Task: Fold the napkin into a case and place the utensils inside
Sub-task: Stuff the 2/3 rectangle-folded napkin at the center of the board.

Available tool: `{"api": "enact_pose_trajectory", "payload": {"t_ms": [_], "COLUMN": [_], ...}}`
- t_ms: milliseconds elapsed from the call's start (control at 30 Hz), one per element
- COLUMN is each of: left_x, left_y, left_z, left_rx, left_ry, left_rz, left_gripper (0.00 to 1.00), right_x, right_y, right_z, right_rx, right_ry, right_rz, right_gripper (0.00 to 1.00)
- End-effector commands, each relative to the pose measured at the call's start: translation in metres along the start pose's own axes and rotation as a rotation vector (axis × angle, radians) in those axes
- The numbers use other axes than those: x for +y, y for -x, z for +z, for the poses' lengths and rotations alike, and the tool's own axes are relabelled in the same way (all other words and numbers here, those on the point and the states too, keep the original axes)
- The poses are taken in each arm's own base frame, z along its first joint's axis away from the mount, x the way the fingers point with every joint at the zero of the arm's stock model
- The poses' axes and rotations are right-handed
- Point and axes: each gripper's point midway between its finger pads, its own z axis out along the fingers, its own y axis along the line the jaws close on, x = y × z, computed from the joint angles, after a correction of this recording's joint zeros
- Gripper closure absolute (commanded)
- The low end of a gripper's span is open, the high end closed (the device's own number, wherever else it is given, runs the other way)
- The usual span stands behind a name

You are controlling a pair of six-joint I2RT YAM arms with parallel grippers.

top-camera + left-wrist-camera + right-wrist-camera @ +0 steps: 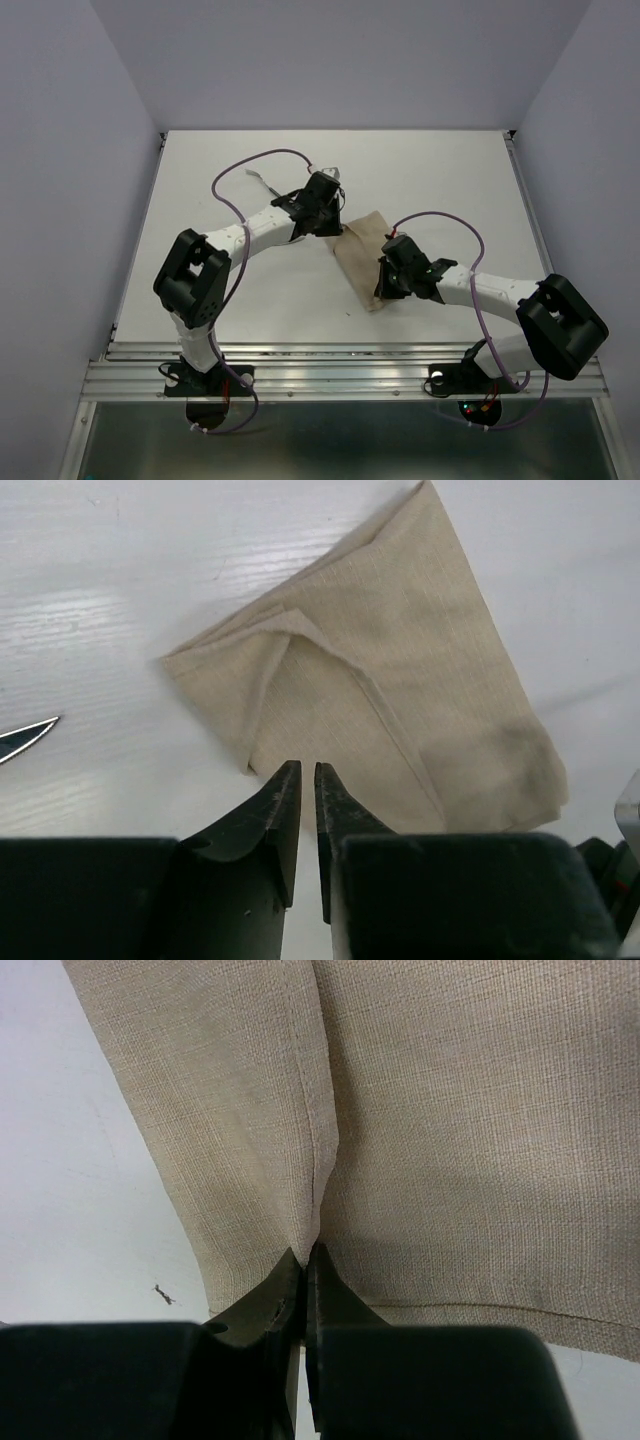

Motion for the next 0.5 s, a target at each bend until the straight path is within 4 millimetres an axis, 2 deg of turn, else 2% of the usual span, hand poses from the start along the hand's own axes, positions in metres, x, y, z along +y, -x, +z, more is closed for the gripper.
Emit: {"api": "enact_pose_trajectory", "payload": {"t_ms": [0,133,233,467], "left_x": [-0.008,-0.016,-0.024,-0.038], "left_y": [-0.017,-0.042,-0.057,-0.070], "left_z": [-0.019,-0.014,-0.009,-0.002], "left_rx": [0.017,0.069,0.104,0.141], "left_ry": [-0.061,-0.094,-0.123,-0.172], "left_rz": [0.049,0.098,0.120,0.143], "left_gripper": [0.83,1.00,1.00,1.00], "right_x": [0.012,0.012,0.015,0.011], "right_y": [0.013,0.023,0.028,0.034], "right_z": [-0.004,-0.010,-0.013,-0.014], "right_rx": [-0.033,-0.065,-0.079,-0.091], "right_ry": [0.064,0.077,0.086,0.062], "right_rz": [0.012,0.027,0.024,0.014], "right_gripper": [0.99,0.99,0.99,0.99]}}
